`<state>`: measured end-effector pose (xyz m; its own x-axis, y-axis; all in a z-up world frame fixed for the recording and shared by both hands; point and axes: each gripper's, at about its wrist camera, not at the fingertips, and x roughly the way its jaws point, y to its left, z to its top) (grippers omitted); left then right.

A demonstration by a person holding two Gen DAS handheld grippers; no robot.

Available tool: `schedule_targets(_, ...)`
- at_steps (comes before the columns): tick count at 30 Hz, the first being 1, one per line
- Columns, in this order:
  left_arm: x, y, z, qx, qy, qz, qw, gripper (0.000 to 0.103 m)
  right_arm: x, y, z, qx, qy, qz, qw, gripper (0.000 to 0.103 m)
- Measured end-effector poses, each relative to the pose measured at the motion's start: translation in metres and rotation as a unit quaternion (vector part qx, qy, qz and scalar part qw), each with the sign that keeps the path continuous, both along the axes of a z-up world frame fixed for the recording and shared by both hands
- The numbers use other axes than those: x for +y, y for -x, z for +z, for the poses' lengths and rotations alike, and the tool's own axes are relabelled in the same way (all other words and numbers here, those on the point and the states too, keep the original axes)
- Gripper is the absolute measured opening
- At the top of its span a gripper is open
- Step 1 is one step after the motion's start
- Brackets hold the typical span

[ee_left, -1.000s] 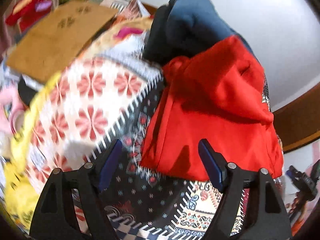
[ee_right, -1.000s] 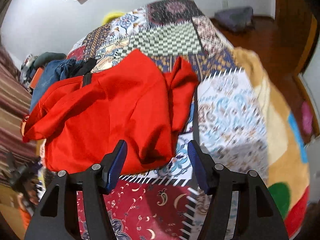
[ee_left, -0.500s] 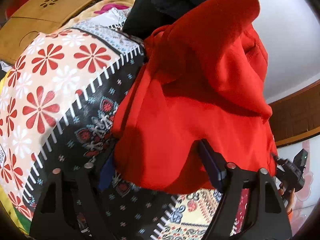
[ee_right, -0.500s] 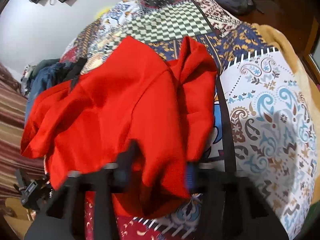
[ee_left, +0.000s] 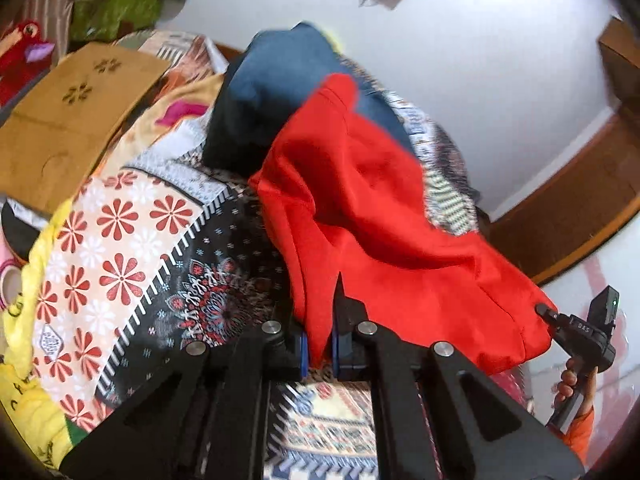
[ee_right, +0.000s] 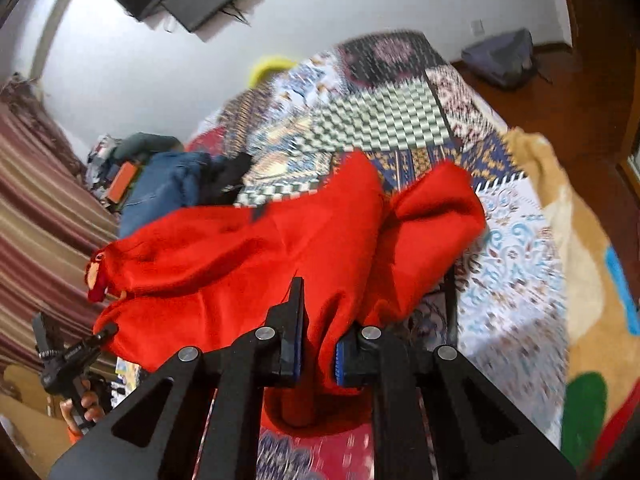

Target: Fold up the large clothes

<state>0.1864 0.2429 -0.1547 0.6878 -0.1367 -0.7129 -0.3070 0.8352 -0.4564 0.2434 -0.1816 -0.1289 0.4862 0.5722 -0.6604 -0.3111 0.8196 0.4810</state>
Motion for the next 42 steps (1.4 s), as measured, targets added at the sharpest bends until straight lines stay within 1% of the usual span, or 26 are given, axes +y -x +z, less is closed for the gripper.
schedule_targets(3, -0.016, 0.016, 0.006, 0.003, -0.020, -0.017, 0.9997, 0.006, -0.010, 0.025, 0.008, -0.014, 0.008, -0.003, 1.000, 0.010)
schedule_targets(5, -0.021, 0.028, 0.001, 0.009, -0.024, -0.021, 0.9995, 0.006, -0.020, 0.040, 0.004, -0.010, 0.022, -0.014, 1.000, 0.010)
schedule_targets(8, -0.023, 0.050, -0.017, 0.032, -0.021, -0.015, 0.9991, 0.006, -0.036, 0.055, -0.013, 0.000, 0.042, -0.029, 0.999, 0.010)
schedule_targets(10, -0.022, 0.062, -0.036, 0.059, -0.020, -0.006, 0.9981, 0.007, -0.048, 0.061, -0.027, 0.018, 0.038, -0.038, 0.998, 0.010)
schedule_targets(12, -0.020, 0.069, -0.053, 0.076, -0.015, -0.005, 0.9970, 0.007, -0.057, 0.068, -0.039, 0.027, 0.036, -0.048, 0.998, 0.010)
schedule_targets(14, -0.017, 0.074, -0.072, 0.097, 0.003, -0.001, 0.9953, 0.007, -0.060, 0.075, -0.042, 0.024, 0.040, -0.055, 0.997, 0.010)
schedule_targets(16, -0.017, 0.075, -0.083, 0.109, 0.007, -0.002, 0.9941, 0.009, -0.057, 0.082, -0.039, 0.010, 0.055, -0.061, 0.997, 0.010)
schedule_targets(19, -0.018, 0.074, -0.092, 0.121, -0.007, -0.004, 0.9927, 0.019, -0.055, 0.091, -0.032, -0.013, 0.089, -0.067, 0.994, 0.010)
schedule_targets(21, -0.018, 0.076, -0.095, 0.127, -0.025, -0.005, 0.9916, 0.036, -0.059, 0.095, -0.029, -0.021, 0.109, -0.074, 0.991, 0.010)
schedule_targets(23, -0.019, 0.077, -0.092, 0.134, -0.051, -0.004, 0.9896, 0.046, -0.067, 0.100, -0.024, -0.029, 0.130, -0.088, 0.987, 0.010)
schedule_targets(26, -0.017, 0.078, -0.080, 0.141, -0.079, -0.007, 0.9869, 0.051, -0.080, 0.100, -0.009, -0.043, 0.159, -0.118, 0.979, 0.010)
schedule_targets(28, -0.012, 0.075, -0.068, 0.137, -0.089, -0.007, 0.9866, 0.051, -0.087, 0.093, 0.001, -0.042, 0.146, -0.116, 0.982, 0.011)
schedule_targets(30, -0.007, 0.069, -0.056, 0.130, -0.106, -0.003, 0.9858, 0.052, -0.085, 0.083, 0.011, -0.037, 0.135, -0.106, 0.984, 0.016)
schedule_targets(31, -0.005, 0.067, -0.051, 0.125, -0.112, -0.001, 0.9857, 0.053, -0.083, 0.075, 0.015, -0.037, 0.132, -0.101, 0.985, 0.026)
schedule_targets(32, -0.002, 0.063, -0.045, 0.118, -0.118, 0.001, 0.9860, 0.056, -0.078, 0.066, 0.019, -0.038, 0.127, -0.093, 0.987, 0.043)
schedule_targets(33, 0.001, 0.059, -0.040, 0.112, -0.121, 0.004, 0.9863, 0.059, -0.073, 0.060, 0.021, -0.039, 0.123, -0.086, 0.988, 0.050)
schedule_targets(34, 0.004, 0.054, -0.036, 0.106, -0.123, 0.007, 0.9866, 0.060, -0.066, 0.053, 0.023, -0.043, 0.117, -0.078, 0.989, 0.056)
schedule_targets(36, 0.008, 0.041, -0.030, 0.099, -0.125, 0.008, 0.9872, 0.061, -0.049, 0.036, 0.023, -0.049, 0.111, -0.051, 0.991, 0.057)
schedule_targets(38, 0.010, 0.026, -0.029, 0.099, -0.126, 0.003, 0.9871, 0.062, -0.031, 0.014, 0.018, -0.038, 0.115, -0.021, 0.992, 0.057)
schedule_targets(40, 0.008, 0.013, -0.030, 0.102, -0.130, -0.003, 0.9862, 0.062, -0.016, -0.006, 0.010, -0.021, 0.123, 0.001, 0.992, 0.057)
schedule_targets(42, 0.003, -0.003, -0.033, 0.106, -0.132, -0.011, 0.9854, 0.062, -0.001, -0.033, -0.005, 0.013, 0.134, 0.023, 0.991, 0.057)
